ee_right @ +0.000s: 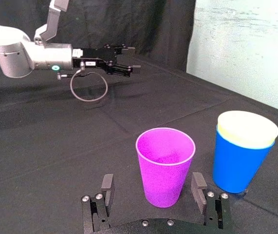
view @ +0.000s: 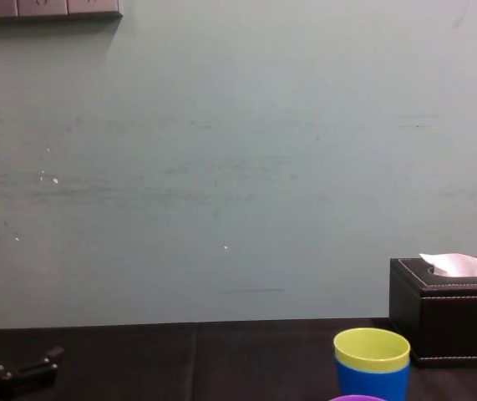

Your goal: Stack the three plastic cups sequentially using one hand.

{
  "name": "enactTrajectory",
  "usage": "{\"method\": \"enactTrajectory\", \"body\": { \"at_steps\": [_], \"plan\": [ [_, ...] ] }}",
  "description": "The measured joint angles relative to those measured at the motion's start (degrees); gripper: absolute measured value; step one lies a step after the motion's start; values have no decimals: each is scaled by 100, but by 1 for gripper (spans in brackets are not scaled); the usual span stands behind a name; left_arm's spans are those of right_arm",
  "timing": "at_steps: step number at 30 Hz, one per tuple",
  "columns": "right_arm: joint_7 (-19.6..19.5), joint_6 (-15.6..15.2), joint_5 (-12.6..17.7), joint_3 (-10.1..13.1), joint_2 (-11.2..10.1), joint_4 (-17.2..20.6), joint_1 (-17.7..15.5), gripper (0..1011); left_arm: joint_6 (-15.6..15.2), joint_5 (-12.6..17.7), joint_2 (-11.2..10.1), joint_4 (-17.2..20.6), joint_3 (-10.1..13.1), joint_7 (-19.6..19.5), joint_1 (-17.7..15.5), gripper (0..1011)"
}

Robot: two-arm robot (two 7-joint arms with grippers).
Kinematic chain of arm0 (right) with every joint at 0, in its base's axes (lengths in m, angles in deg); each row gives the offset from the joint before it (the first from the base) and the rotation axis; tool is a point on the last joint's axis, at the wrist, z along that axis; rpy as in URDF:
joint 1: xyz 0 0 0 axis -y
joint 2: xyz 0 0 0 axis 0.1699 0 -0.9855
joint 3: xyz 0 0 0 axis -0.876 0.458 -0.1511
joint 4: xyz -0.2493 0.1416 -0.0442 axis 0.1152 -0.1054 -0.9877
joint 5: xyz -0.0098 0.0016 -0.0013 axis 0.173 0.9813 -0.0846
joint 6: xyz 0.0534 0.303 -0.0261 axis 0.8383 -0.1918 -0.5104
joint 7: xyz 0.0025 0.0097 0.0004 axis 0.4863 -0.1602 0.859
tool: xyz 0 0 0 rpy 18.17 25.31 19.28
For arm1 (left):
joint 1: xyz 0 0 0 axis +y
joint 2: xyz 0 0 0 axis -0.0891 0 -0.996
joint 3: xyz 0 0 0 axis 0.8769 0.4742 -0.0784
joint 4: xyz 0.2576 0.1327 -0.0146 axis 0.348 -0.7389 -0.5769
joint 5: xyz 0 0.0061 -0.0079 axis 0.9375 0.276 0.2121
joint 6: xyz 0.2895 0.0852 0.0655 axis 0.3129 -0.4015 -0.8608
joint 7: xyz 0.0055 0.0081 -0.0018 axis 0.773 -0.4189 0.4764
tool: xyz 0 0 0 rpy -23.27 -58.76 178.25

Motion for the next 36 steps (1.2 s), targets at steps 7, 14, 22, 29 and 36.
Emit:
{"method": "enactTrajectory", "body": {
  "at_steps": [7, 14, 22, 29, 36],
  "plan": [
    [-31, -186, 98, 18, 121, -60, 61, 1003, 0, 0, 0, 0, 0, 0, 0, 1011],
    [-51, -412, 121, -61, 212, -117, 162, 1003, 0, 0, 0, 0, 0, 0, 0, 1012],
    [-57, -629, 182, -161, 315, -235, 318, 1003, 0, 0, 0, 0, 0, 0, 0, 1011],
    [-83, -688, 159, -247, 398, -349, 454, 1003, 0, 0, 0, 0, 0, 0, 0, 1011],
    [-139, -715, 73, -338, 529, -506, 627, 1003, 0, 0, 0, 0, 0, 0, 0, 1011]
  ]
}}
